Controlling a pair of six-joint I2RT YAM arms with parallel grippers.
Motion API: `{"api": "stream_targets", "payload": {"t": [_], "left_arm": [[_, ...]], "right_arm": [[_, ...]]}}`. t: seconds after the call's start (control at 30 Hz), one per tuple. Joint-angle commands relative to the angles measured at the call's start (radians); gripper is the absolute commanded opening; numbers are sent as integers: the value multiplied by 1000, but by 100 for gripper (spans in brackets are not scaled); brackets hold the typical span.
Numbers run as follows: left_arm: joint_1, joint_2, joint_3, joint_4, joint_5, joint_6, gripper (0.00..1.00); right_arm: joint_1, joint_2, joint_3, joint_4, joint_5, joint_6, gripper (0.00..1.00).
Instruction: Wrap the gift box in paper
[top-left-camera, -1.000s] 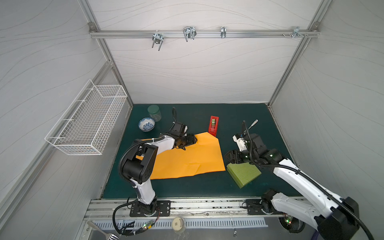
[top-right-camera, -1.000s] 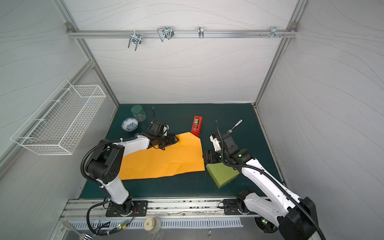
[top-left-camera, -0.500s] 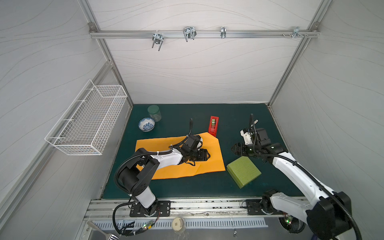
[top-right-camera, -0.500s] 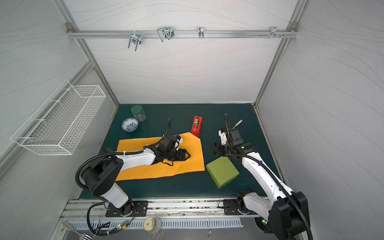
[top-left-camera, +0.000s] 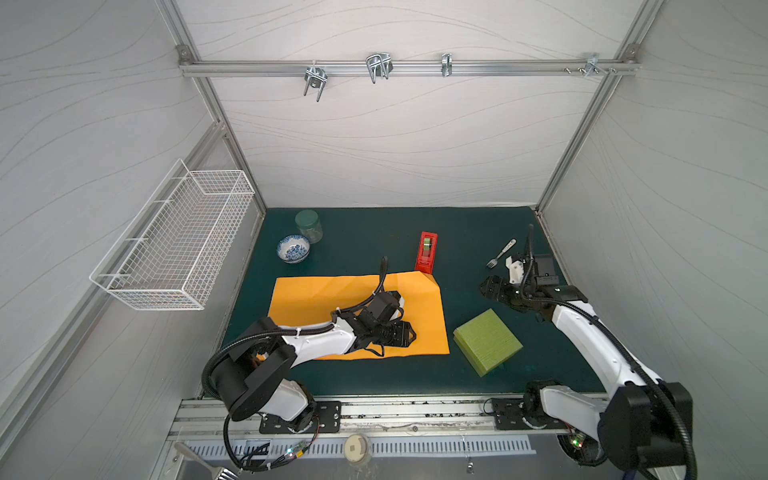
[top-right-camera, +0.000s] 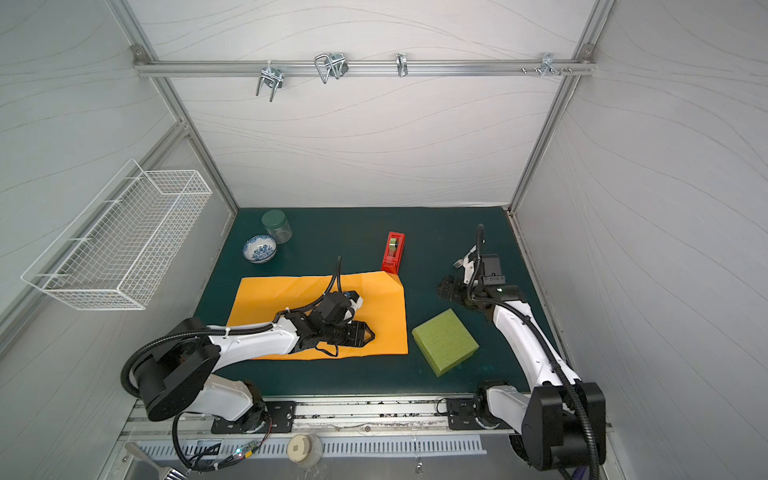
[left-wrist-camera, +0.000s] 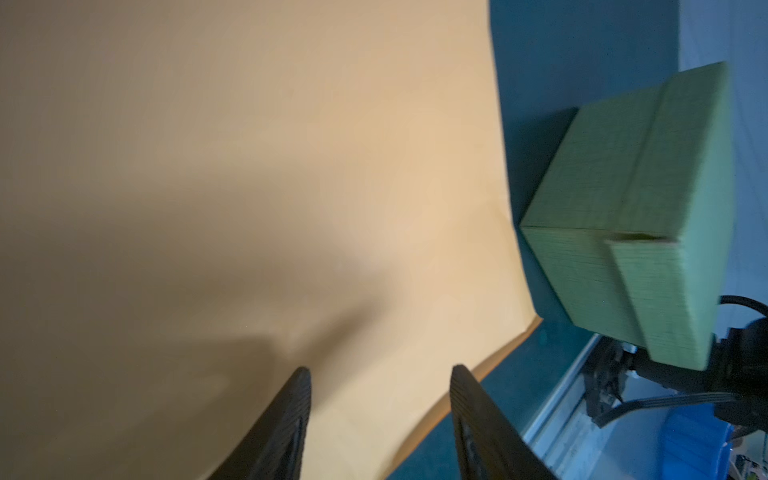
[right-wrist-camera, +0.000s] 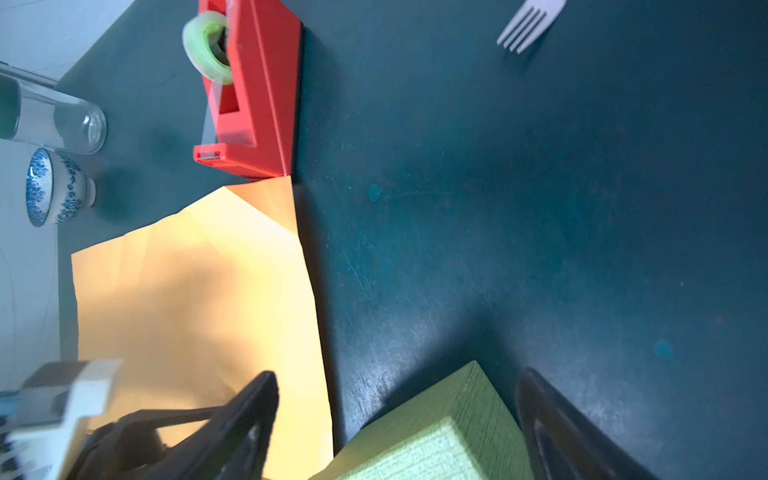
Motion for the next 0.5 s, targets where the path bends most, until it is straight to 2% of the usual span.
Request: {"api": "stream_targets", "payload": {"t": [0.0, 0.1, 0.17, 0.3, 0.47], "left_arm": [[-56, -54, 77, 46, 3, -68, 62], [-133, 2, 145, 106, 34, -132, 66], [-165, 64, 189, 150, 63, -170, 68], [-209, 208, 271, 253, 129, -254, 69], [-238, 352, 369, 325, 171, -327, 69]], "right_arm": [[-13, -35, -35, -49, 6, 7, 95], [-43, -51, -66, -53, -14, 17, 97], [-81, -55, -88, -41, -77, 39, 97], [-144, -47, -117, -25, -195, 60, 98], [-181, -67, -147, -42, -228, 51, 98]]}}
